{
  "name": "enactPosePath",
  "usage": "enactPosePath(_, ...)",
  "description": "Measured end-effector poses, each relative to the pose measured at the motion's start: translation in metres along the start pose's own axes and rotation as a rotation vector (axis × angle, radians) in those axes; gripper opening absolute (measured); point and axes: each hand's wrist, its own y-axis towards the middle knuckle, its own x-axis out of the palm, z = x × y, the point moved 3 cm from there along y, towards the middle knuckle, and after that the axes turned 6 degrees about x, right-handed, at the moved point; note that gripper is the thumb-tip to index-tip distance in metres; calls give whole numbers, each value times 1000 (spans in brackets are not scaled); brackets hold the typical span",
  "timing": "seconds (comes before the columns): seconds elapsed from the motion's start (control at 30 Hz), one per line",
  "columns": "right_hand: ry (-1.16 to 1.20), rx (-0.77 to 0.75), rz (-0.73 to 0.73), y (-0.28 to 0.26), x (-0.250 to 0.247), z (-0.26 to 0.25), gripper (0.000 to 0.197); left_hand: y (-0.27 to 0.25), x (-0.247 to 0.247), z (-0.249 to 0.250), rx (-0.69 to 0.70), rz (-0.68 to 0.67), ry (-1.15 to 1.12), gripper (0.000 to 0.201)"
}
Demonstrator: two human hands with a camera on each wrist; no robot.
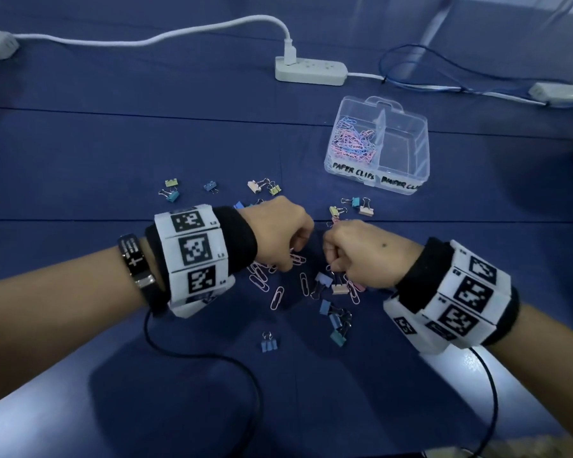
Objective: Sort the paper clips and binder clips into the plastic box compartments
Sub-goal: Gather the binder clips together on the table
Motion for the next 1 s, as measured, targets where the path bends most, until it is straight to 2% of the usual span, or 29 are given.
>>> enactPosePath(0.1,40,12,-4,-3,-1,4,28,5,-1,-4,-25,-3,-36,29)
enactPosePath(0.23,239,3,19,-6,-11,12,27,12,-2,-7,-49,-64,-70,31)
enactPosePath(0.33,393,24,9,-9,-23,21,25,13,-13,-9,-68,-33,-174,28)
enactPosePath(0.43,542,35,77,-8,-45,32,22,18,-38,-9,-64,73,-284,25)
enactPosePath(0.6,766,122,475,21,-89,66,13,54,-82,-14,-36,351,-743,27)
enactPosePath(0.7,892,169,606,41,-98,79,26,84,-93,-18,-128,561,-914,28)
enactPosePath(0.8,879,160,661,50,-97,84,21,111,-90,-19,-208,661,-981,26)
enactPosePath(0.87,777,143,657,46,-93,86,18,124,-87,-16,-211,646,-931,17)
enactPosePath(0.93,675,127,599,34,-87,84,18,129,-84,-13,-181,608,-877,16)
enactPosePath(1.0,598,117,466,16,-80,77,12,130,-81,-14,-150,582,-841,28)
